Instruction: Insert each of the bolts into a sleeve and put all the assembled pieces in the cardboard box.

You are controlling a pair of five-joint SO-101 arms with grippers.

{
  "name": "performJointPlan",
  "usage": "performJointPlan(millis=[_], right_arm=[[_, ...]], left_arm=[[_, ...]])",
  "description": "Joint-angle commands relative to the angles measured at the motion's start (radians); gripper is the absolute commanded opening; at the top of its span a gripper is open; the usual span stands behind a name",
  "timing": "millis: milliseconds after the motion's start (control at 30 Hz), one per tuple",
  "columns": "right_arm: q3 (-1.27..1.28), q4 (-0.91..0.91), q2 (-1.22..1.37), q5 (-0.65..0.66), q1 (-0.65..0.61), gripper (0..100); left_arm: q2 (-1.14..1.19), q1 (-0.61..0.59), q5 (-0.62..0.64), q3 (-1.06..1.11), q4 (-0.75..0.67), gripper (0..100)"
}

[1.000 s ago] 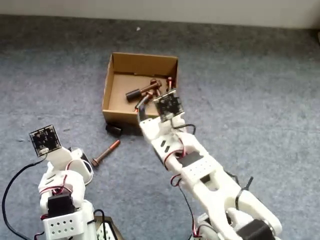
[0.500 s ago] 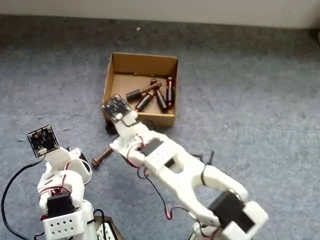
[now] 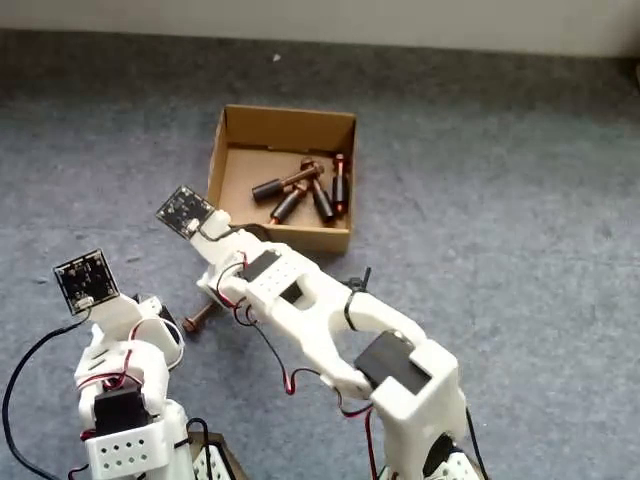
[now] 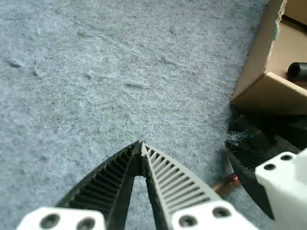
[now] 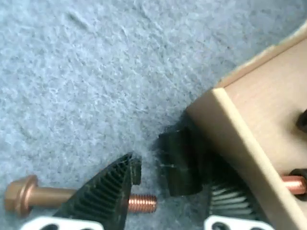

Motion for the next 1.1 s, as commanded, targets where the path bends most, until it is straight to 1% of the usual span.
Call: performJointPlan(millis=[0, 100, 167, 300, 400, 533, 633, 733, 900, 1067], right_arm=[[-0.056, 0.062, 0.010, 0.009, 0.033, 10.5], [-0.087, 0.107, 0.015, 0.009, 0.038, 0.0], [-0.094, 0.142, 0.013, 0.009, 0.038, 1.2], [-0.099, 0.222, -0.007, 0.006, 0.038, 0.4], [-0.091, 0.255, -0.090, 0.005, 0.038, 0.4], [-0.048, 0.390, -0.243, 0.005, 0.058, 0.4], [0.022, 0.478, -0.358, 0.005, 0.090, 0.4], [0.168, 0.522, -0.443, 0.008, 0.094, 0.4], [0.432, 0.479, -0.532, 0.008, 0.085, 0.4], [0.562, 0.443, -0.561, 0.009, 0.085, 0.4]], left_arm=[[-0.007, -0.005, -0.006, 0.013, -0.023, 1], [-0.007, -0.005, -0.006, 0.013, -0.023, 1], [-0.005, -0.004, -0.006, 0.013, -0.023, 1], [-0.004, 0.044, -0.006, 0.019, -0.017, 1], [-0.004, 0.047, -0.006, 0.019, -0.017, 1], [-0.004, 0.047, -0.006, 0.019, -0.017, 1], [-0.004, 0.047, -0.006, 0.019, -0.015, 1], [-0.004, 0.047, -0.006, 0.019, -0.015, 1], [-0.004, 0.048, -0.006, 0.019, -0.015, 1], [-0.004, 0.048, -0.006, 0.019, -0.015, 1]])
